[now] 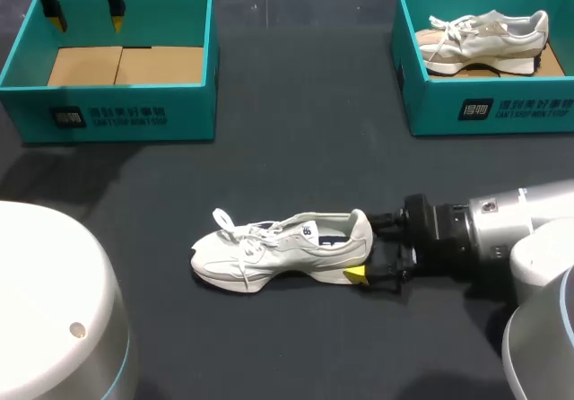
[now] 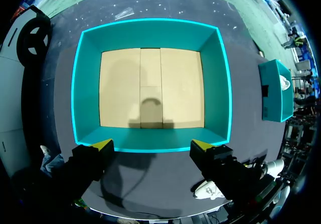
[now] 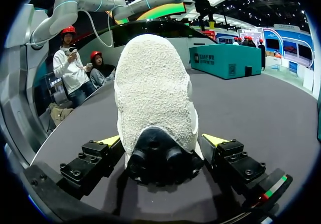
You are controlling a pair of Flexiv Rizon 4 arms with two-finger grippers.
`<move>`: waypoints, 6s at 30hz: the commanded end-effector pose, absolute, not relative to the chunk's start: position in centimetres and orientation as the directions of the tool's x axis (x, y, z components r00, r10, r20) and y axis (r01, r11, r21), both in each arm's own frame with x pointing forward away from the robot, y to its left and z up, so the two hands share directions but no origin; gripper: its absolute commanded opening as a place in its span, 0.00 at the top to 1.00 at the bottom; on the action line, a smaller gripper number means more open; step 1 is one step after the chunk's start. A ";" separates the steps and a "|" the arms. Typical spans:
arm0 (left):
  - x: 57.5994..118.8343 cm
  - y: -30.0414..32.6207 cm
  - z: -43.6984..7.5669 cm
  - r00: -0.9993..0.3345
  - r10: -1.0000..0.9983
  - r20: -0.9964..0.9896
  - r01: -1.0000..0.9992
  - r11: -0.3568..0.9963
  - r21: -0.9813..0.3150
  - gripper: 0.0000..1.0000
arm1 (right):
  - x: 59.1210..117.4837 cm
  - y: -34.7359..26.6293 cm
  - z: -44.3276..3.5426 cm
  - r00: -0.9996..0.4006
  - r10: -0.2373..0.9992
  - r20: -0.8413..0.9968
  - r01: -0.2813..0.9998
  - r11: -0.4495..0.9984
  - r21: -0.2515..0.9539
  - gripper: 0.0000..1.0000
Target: Take the shoe out of the shoebox, open the shoe tongue, remove and reinsert the insole, then place the shoe into the shoebox
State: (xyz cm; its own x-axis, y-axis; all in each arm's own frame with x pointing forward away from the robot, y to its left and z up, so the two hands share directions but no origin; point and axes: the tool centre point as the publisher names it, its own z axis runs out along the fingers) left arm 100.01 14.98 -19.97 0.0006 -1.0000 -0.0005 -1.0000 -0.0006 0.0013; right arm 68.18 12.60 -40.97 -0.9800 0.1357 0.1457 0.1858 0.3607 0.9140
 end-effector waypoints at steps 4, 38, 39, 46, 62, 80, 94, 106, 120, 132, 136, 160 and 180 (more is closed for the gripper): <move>100.0 15.0 -20.0 0.000 -1.000 0.000 -1.000 0.000 0.001 0.00 | 68.0 13.6 -41.5 -0.980 0.130 0.149 0.187 0.362 0.913 0.00; 100.0 15.0 -20.0 0.000 -1.000 0.000 -1.000 0.000 0.001 0.00 | 68.3 14.5 -40.8 -0.989 0.092 0.111 0.136 0.337 0.931 0.00; 100.0 15.0 -20.0 0.000 -1.000 0.000 -1.000 0.000 0.001 0.00 | 68.3 14.5 -40.8 -0.990 0.092 0.111 0.136 0.337 0.932 0.00; 100.0 15.0 -20.0 0.000 -1.000 0.000 -1.000 0.000 0.001 0.00 | 68.3 14.8 -40.8 -0.992 0.078 0.097 0.117 0.333 0.936 0.00; 100.0 15.0 -20.0 0.000 -1.000 0.000 -1.000 0.000 0.001 0.00 | 68.4 15.3 -40.7 -0.994 0.077 0.077 0.098 0.333 0.938 1.00; 97.0 12.5 -19.4 0.072 -0.997 0.028 -0.997 -0.071 0.009 0.00 | 68.4 15.2 -40.7 -0.994 0.073 0.077 0.097 0.331 0.939 1.00; 88.1 3.8 -18.2 -0.021 -1.000 -0.003 -0.999 0.021 -0.031 0.00 | 68.4 15.2 -40.7 -0.994 0.073 0.077 0.097 0.331 0.939 1.00; 87.1 2.2 -17.6 -0.033 -0.999 0.008 -0.999 0.033 -0.009 0.00 | 68.4 15.2 -40.7 -0.994 0.073 0.077 0.097 0.331 0.939 1.00; 80.0 -3.1 -16.9 -0.111 -0.994 0.018 -0.993 0.110 -0.038 0.00 | 68.4 15.2 -40.7 -0.994 0.073 0.077 0.097 0.331 0.939 1.00; 74.2 -10.1 -18.8 -0.174 -0.985 0.020 -0.985 0.174 -0.001 0.00 | 68.4 15.2 -40.7 -0.994 0.073 0.077 0.097 0.331 0.939 1.00; 74.2 -10.1 -18.8 -0.174 -0.985 0.020 -0.985 0.174 -0.001 0.00 | 68.4 15.2 -40.7 -0.994 0.073 0.077 0.097 0.331 0.939 1.00; 70.0 -16.8 -24.4 -0.326 -0.944 -0.053 -0.943 0.321 0.084 0.00 | 68.4 15.2 -40.7 -0.994 0.073 0.077 0.097 0.331 0.939 1.00; 68.6 -18.6 -27.9 -0.241 -0.960 -0.145 -0.959 0.213 0.186 0.00 | 68.4 15.2 -40.7 -0.994 0.073 0.077 0.097 0.331 0.939 1.00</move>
